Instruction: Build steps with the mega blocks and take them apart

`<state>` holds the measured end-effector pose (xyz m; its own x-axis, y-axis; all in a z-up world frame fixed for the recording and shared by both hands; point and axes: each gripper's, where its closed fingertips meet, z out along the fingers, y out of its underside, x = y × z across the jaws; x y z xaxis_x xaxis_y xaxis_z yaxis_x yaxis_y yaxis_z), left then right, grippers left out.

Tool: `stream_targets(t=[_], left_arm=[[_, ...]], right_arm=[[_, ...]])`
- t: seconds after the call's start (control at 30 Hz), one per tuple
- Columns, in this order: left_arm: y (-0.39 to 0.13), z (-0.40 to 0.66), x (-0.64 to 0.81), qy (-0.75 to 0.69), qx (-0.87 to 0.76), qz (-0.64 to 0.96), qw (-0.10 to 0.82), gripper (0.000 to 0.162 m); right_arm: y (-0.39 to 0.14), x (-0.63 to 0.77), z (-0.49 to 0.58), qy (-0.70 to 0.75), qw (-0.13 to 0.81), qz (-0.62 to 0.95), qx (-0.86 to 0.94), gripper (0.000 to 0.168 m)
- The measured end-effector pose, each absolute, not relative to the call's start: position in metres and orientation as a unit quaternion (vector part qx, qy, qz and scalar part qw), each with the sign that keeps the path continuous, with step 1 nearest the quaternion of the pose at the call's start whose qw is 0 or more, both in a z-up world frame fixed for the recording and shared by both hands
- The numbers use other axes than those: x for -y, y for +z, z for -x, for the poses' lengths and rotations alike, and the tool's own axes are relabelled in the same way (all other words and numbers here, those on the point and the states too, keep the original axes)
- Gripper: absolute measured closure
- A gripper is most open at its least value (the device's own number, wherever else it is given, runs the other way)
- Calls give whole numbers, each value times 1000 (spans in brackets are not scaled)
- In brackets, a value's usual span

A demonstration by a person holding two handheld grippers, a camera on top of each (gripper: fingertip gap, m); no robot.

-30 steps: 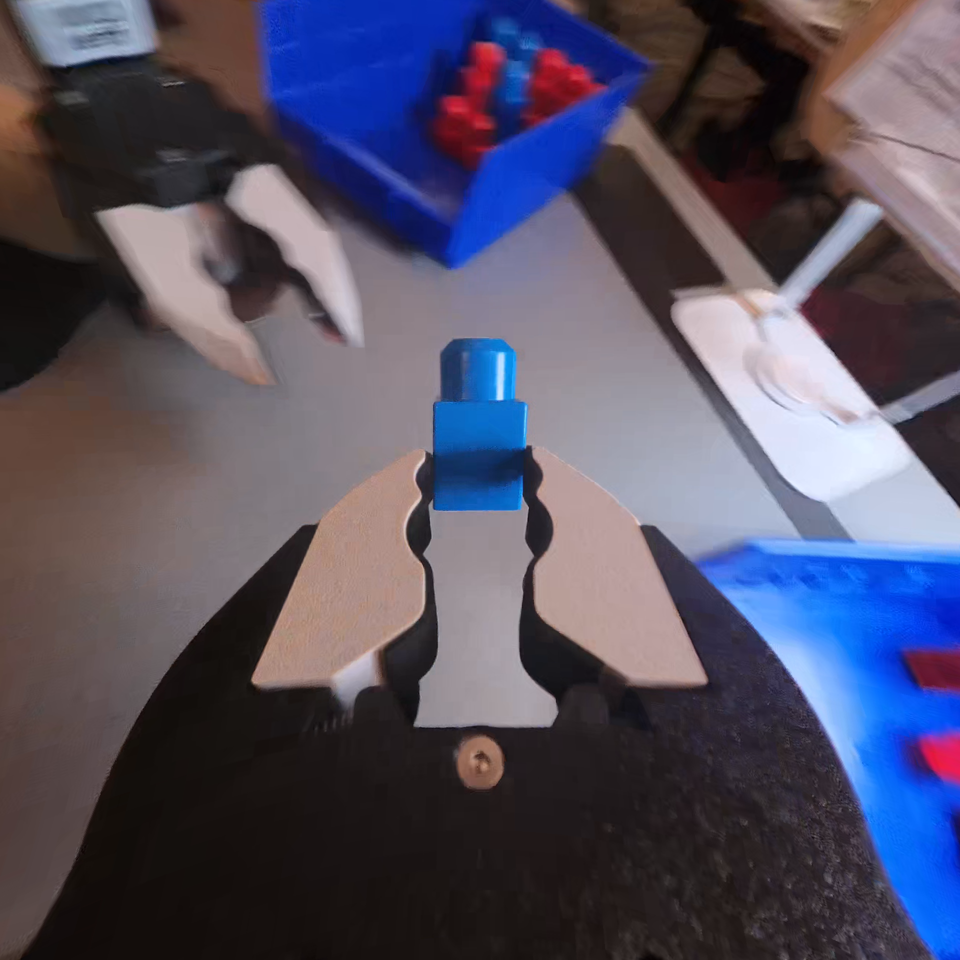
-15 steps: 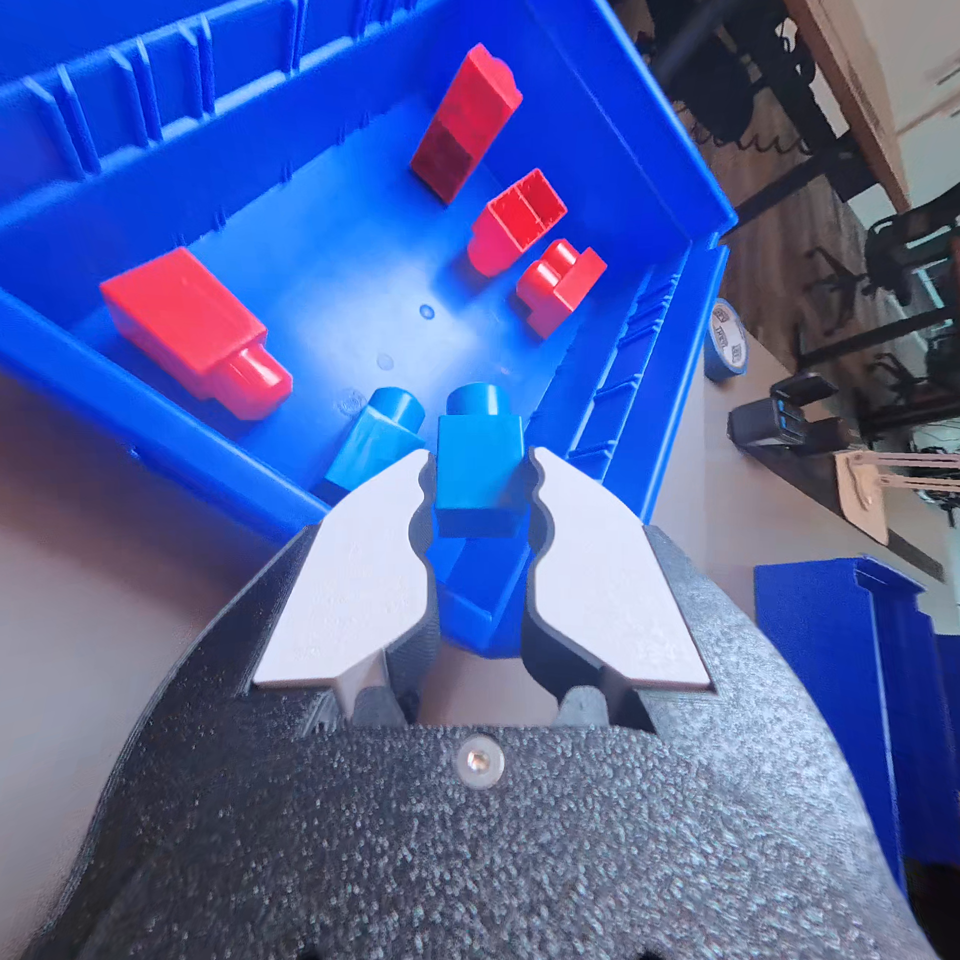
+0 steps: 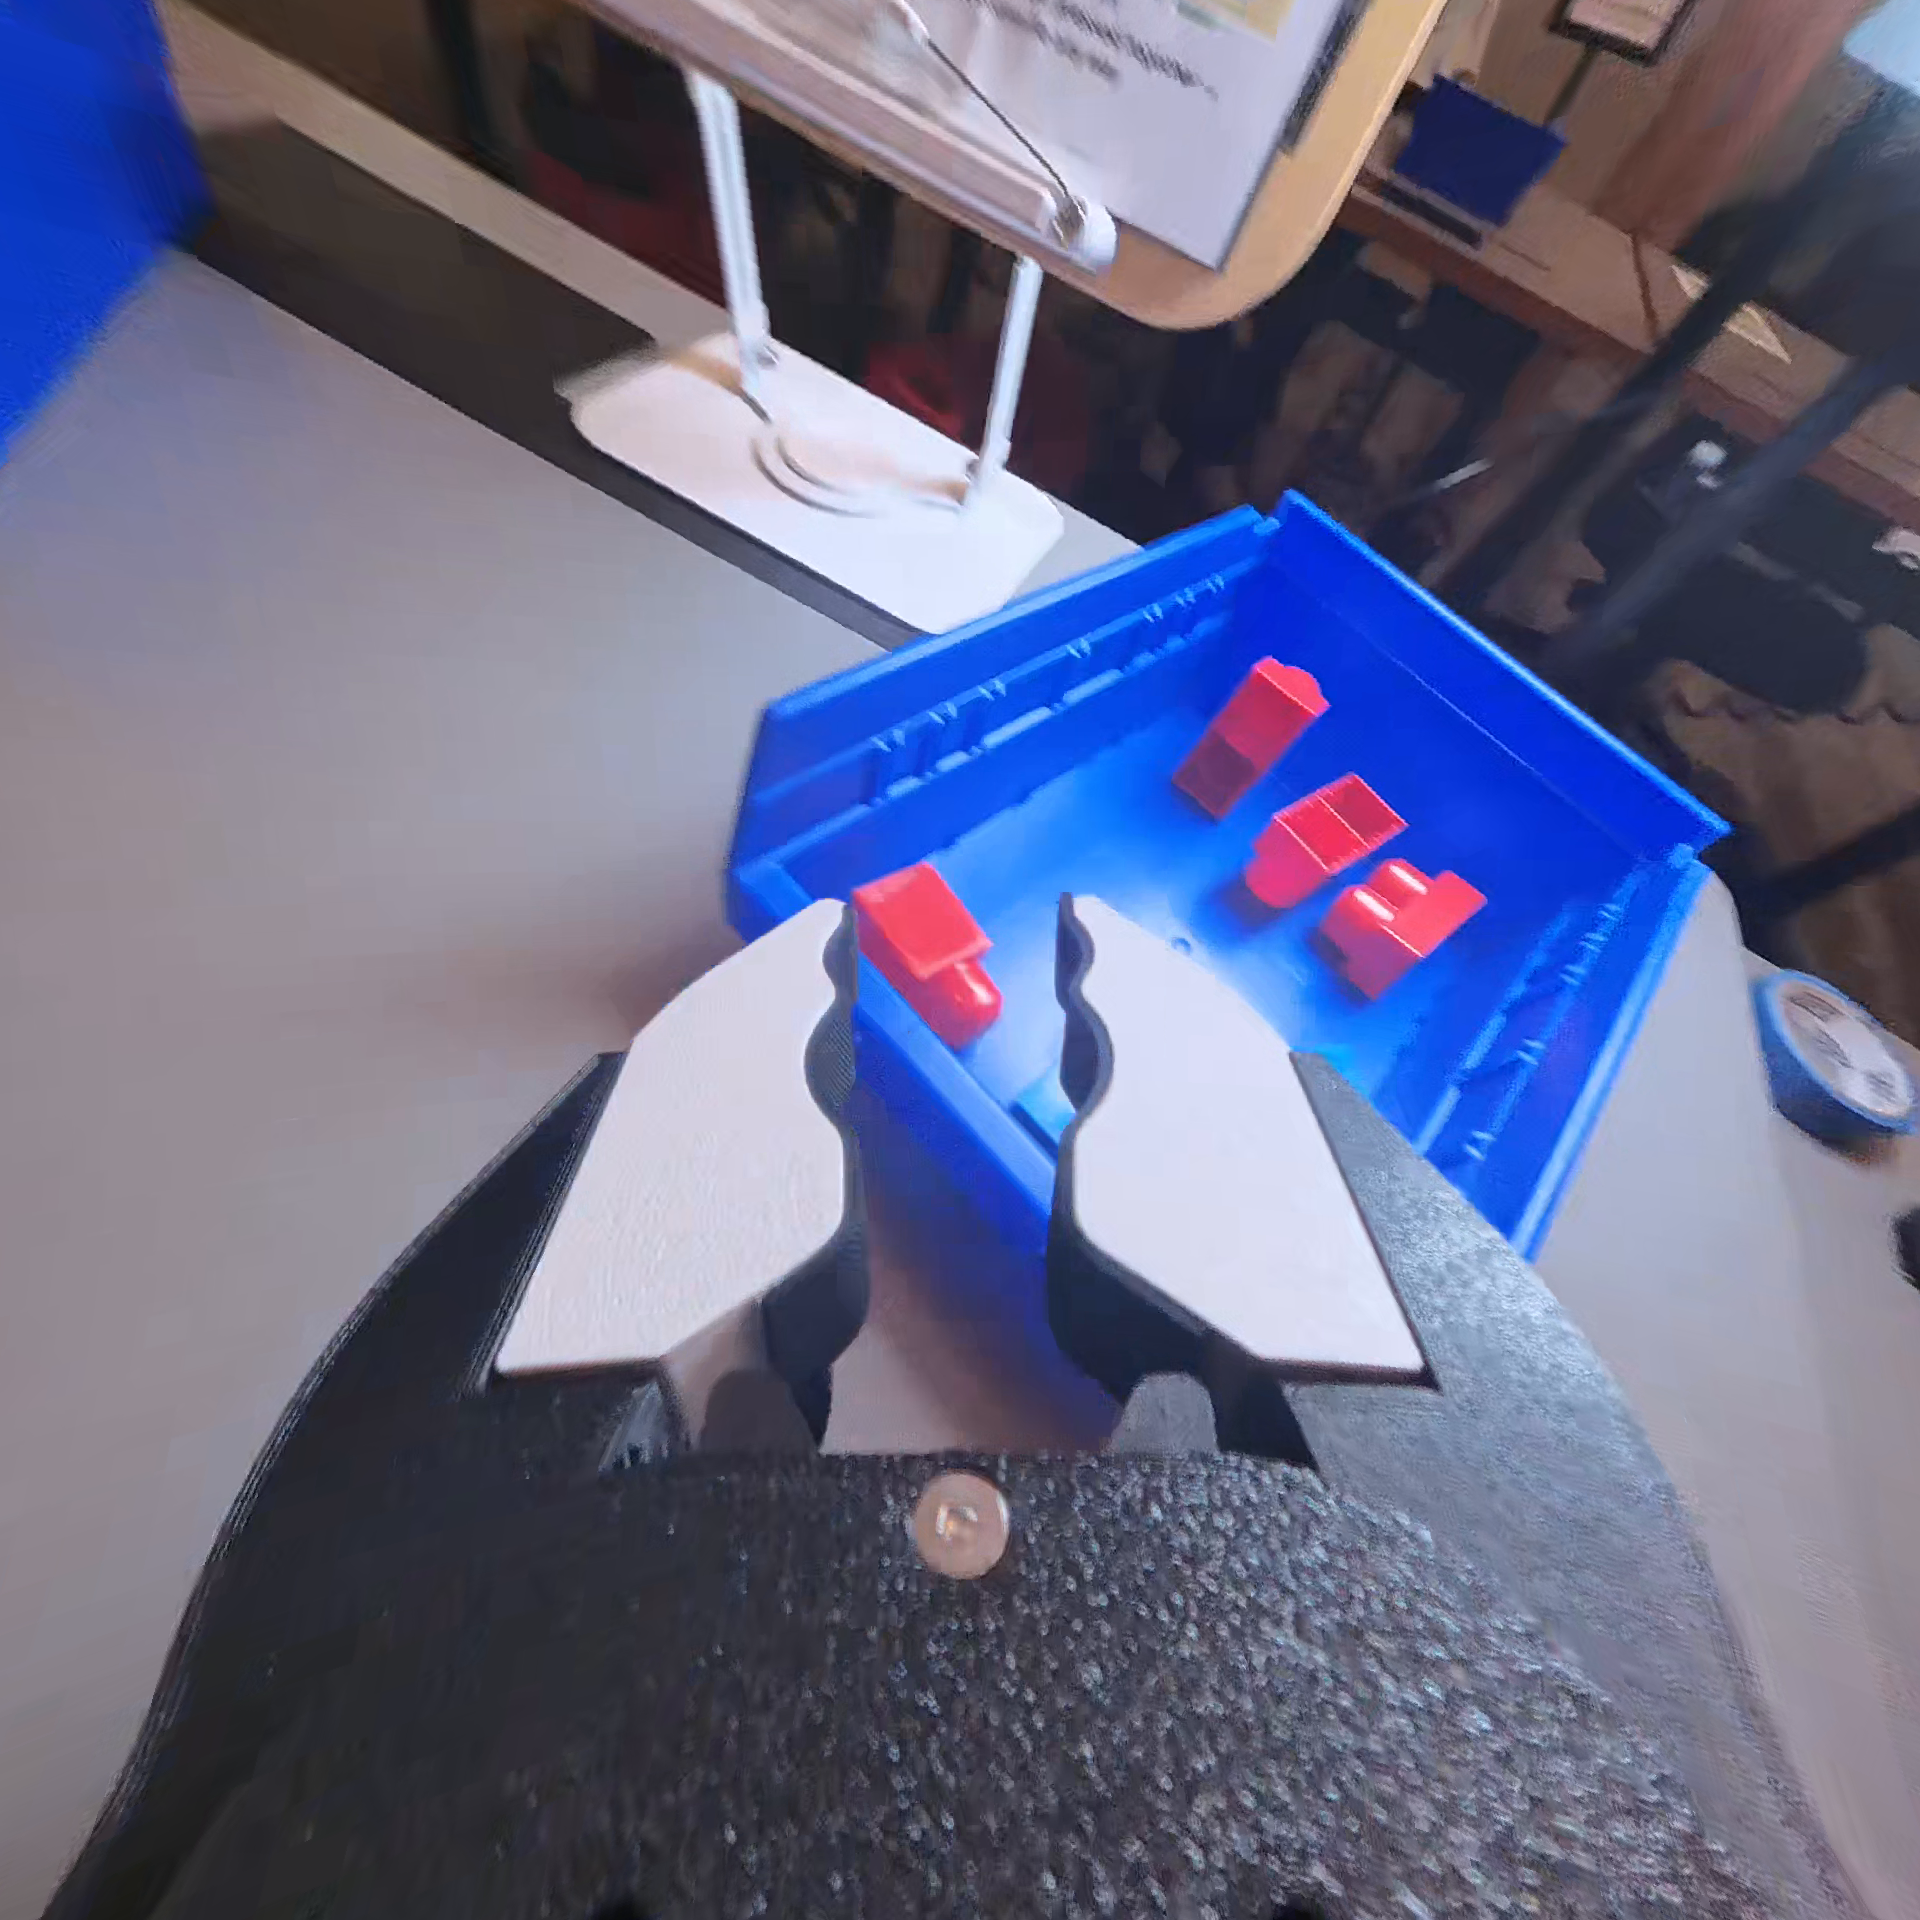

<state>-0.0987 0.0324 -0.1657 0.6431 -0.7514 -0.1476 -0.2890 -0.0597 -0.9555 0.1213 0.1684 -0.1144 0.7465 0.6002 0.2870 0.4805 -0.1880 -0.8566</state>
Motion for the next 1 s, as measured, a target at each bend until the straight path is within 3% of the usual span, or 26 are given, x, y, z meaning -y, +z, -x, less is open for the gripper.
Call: stream_targets(t=[0.17, 0.27, 0.37, 0.53, 0.67, 0.8, 1.0], left_arm=[[-123, 202, -86, -16, -286, 730, 620, 124], [-106, 274, -114, 1, -183, 784, 593, 116], [-110, 339, -139, 36, -137, 843, 518, 105], [-147, 408, -163, 64, -176, 925, 330, 102], [-178, 427, -176, 56, -239, 939, 243, 98], [-212, 437, -168, 74, -327, 933, 134, 108], [-197, 422, -180, 126, -411, 884, 181, 124]], right_arm=[[-102, -141, -77, 238, 534, 732, 350, 133], [-113, -137, -59, 264, 524, 724, 363, 133], [-129, -127, -42, 264, 505, 722, 392, 132], [-135, -109, -23, 282, 493, 706, 423, 132], [-142, -106, -18, 289, 480, 707, 432, 133], [-144, -102, -16, 301, 469, 708, 433, 133], [-148, -101, -15, 311, 462, 707, 436, 136]])
